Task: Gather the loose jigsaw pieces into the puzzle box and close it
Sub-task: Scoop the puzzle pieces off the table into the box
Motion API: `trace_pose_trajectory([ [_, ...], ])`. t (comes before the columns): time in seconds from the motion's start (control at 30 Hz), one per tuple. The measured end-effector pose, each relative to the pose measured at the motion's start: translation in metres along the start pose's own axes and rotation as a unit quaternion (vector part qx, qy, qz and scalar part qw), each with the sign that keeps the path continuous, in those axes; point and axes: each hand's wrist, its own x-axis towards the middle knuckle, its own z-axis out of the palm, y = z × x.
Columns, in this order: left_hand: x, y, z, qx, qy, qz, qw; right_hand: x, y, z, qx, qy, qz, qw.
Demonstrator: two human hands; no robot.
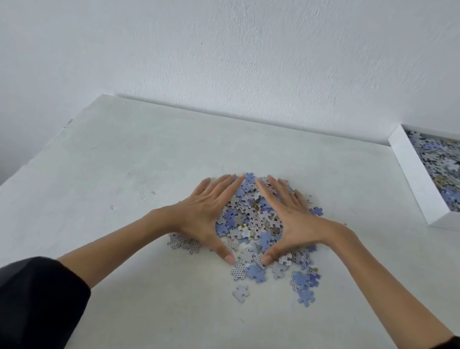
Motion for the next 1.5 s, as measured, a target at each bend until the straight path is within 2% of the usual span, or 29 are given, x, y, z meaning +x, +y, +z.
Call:
trace_pose_trajectory([
  [0.13,0.002,-0.004,0.000,0.019,0.055,0.013,0.998,0.003,0.004,0.002,-0.021,0.020,-0.006,1.000],
  [0.23,-0.001,-0.009,0.003,0.025,0.095,0.023,0.995,-0.002,0.004,0.006,-0.003,0.073,-0.017,0.997],
  [0.37,-0.002,-0.013,0.006,0.008,0.138,0.032,0.990,-0.002,0.005,0.016,0.026,0.189,-0.045,0.981],
  [0.53,-0.001,-0.012,0.007,-0.040,0.172,0.047,0.983,0.000,0.006,0.021,0.082,0.235,-0.052,0.967],
  [0.8,-0.010,-0.013,0.003,-0.045,0.171,0.023,0.984,0.003,0.004,0.011,0.180,0.225,-0.050,0.956],
  [0.93,-0.014,-0.017,0.005,-0.068,0.141,0.019,0.987,0.006,0.001,0.010,0.081,0.120,-0.054,0.988],
  [1.03,-0.013,-0.014,0.004,-0.100,0.145,0.030,0.984,0.007,-0.005,0.012,-0.015,0.091,-0.050,0.994],
  [1.23,-0.013,-0.016,0.006,-0.209,0.158,0.060,0.963,0.013,-0.009,0.017,-0.031,0.166,-0.072,0.983],
  [1.37,-0.012,-0.019,0.007,-0.212,0.174,0.066,0.959,0.017,-0.010,0.020,-0.002,0.204,-0.081,0.976],
  [1.5,-0.012,-0.020,0.008,-0.210,0.185,0.074,0.957,0.015,-0.011,0.019,0.043,0.208,-0.075,0.974],
])
